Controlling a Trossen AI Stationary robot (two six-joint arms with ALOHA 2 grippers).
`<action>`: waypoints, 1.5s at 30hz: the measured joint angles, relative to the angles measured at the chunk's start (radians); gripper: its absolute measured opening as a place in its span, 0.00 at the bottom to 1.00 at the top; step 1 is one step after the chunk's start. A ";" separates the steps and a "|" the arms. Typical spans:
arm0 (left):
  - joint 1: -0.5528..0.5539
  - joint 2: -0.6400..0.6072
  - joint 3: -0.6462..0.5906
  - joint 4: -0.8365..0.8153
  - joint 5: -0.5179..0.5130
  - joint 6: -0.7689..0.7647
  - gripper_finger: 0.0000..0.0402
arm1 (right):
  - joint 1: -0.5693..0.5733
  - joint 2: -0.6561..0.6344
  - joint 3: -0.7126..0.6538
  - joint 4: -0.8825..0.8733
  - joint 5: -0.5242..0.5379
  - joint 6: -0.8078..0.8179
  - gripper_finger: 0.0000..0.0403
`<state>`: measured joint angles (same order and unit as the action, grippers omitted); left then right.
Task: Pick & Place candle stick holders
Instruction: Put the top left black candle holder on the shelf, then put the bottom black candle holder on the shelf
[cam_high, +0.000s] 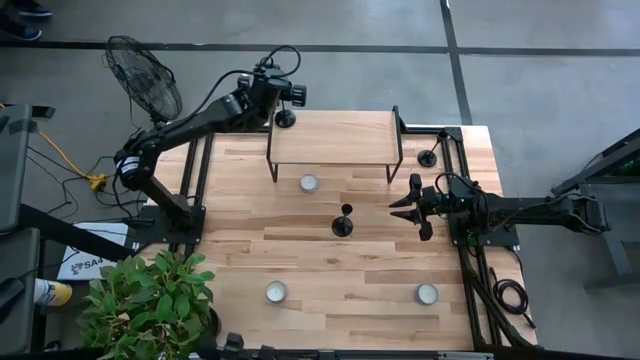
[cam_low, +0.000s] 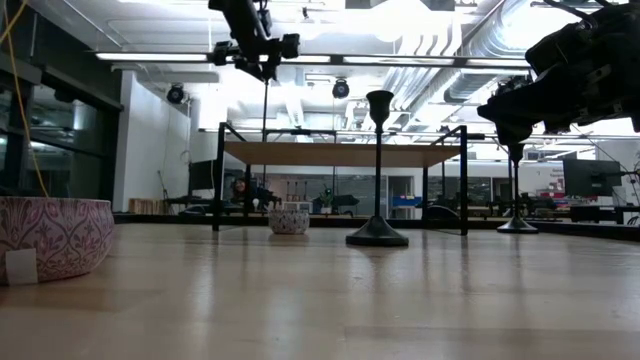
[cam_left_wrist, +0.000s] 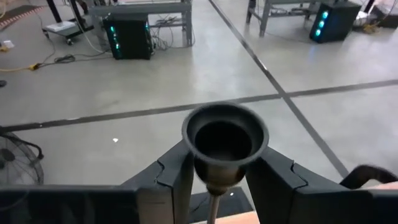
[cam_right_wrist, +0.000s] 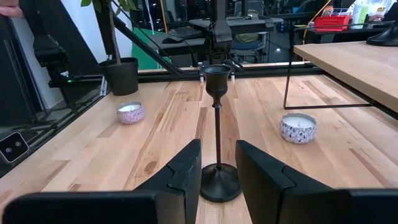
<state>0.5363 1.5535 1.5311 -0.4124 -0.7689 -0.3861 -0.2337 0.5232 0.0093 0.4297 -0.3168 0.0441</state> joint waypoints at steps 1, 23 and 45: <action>-0.001 -0.004 0.000 -0.003 0.000 -0.002 0.35 | 0.000 0.000 0.000 0.000 0.000 0.000 0.24; 0.000 -0.027 0.000 -0.043 0.009 -0.012 0.67 | 0.000 0.000 0.000 0.000 0.000 0.000 0.24; -0.002 -0.047 0.000 -0.105 0.102 -0.012 0.67 | 0.000 0.000 0.000 0.000 0.000 0.000 0.24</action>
<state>0.5339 1.5062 1.5307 -0.5170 -0.6669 -0.3985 -0.2337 0.5231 0.0092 0.4297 -0.3168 0.0441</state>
